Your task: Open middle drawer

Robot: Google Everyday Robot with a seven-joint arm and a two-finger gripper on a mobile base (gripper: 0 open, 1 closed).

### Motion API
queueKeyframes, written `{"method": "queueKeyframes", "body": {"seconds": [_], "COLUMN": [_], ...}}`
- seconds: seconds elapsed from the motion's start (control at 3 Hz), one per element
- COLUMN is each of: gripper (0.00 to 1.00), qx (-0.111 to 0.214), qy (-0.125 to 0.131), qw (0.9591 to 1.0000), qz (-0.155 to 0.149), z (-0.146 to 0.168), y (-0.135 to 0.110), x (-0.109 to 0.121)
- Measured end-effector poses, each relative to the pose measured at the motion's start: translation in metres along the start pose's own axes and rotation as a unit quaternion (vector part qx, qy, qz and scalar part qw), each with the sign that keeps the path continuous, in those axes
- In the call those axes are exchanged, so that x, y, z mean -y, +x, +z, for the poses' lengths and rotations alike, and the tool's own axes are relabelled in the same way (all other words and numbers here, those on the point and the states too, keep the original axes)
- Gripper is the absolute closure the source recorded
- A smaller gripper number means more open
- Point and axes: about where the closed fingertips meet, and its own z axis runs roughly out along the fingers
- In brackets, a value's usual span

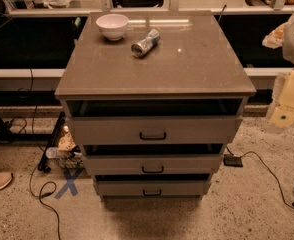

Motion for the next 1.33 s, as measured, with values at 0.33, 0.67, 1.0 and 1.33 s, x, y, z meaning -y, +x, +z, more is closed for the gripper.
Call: {"method": "queueKeyframes", "body": {"seconds": [0.33,0.67,1.0,1.33], "gripper": [0.00,0.00,0.00,0.00], "qx": [0.000,0.004,0.048,0.098], "qy": [0.000,-0.015,-0.052,-0.114], "qw": [1.0000,0.9995,0.9934,0.9777], "qz": [0.000,0.028,0.091,0.146], "z": [0.000,0.020,0.075,0.148], "y": [0.000,0.010,0.032,0.056], "x": [0.000,-0.017,-0.060,-0.110]}}
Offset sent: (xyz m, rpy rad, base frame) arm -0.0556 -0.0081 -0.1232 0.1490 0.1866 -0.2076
